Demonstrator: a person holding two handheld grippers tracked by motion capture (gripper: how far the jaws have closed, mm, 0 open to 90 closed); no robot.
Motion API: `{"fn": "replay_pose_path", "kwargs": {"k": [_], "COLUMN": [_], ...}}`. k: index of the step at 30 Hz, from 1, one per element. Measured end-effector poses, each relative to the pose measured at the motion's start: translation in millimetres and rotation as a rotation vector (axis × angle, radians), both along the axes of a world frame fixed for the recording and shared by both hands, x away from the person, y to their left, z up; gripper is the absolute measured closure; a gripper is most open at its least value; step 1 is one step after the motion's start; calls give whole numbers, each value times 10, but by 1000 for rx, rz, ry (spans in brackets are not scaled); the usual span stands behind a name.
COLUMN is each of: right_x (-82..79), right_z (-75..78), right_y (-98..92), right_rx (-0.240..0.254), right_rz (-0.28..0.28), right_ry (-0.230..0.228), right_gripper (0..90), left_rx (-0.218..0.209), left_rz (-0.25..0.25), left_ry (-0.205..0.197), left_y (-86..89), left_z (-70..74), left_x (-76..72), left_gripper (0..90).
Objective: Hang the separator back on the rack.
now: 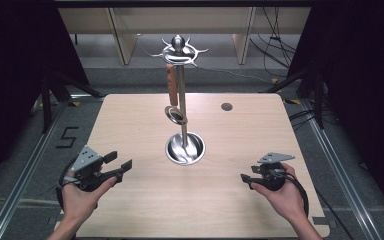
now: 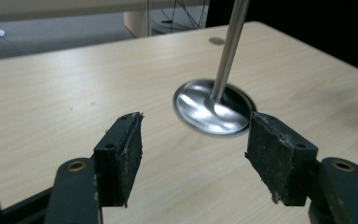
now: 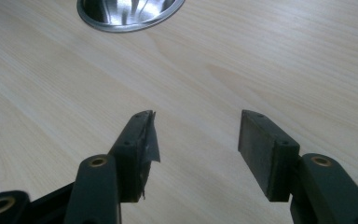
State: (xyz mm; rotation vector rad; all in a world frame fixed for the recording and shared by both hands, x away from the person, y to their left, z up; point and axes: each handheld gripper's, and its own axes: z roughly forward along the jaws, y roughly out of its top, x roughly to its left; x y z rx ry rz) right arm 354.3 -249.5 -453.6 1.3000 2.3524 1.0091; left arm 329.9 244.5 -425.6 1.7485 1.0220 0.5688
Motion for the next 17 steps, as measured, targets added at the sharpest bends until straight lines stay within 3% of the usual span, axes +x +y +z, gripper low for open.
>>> {"fn": "replay_pose_path", "kwargs": {"k": [1,2,3,6,7,8,10,11,14,17], "right_x": [-11,1,-3,-12,6,8,-3,4,-9,-13], "right_z": [4,-8,-2,14,0,-2,9,5,4,1], "right_y": [7,-3,-2,-8,-26,-32,-34,-46,-44,-42], "right_rx": [5,-3,0,-1,-10,-12,10,6,9,11], "right_rz": [-11,4,2,-6,14,10,-17,-11,-22,-24], "right_ry": [13,-9,-2,16,-15,-16,13,7,14,15], "right_gripper": [462,462,461,460,460,461,460,460,459,459], "left_rx": [-8,-9,-3,9,15,12,-6,4,-20,-22], "left_rz": [9,-9,6,-8,-7,9,5,4,14,3], "left_ry": [14,10,39,41,43,60,59,59,96,93], "left_y": [24,63,94,172,194,203,211,210,167,144], "left_z": [-54,-99,-122,-189,-203,-205,-222,-224,-247,-240], "left_x": [-4,18,2,23,38,40,66,70,46,42], "left_gripper": [350,352,352,354,357,358,357,356,356,355]}}
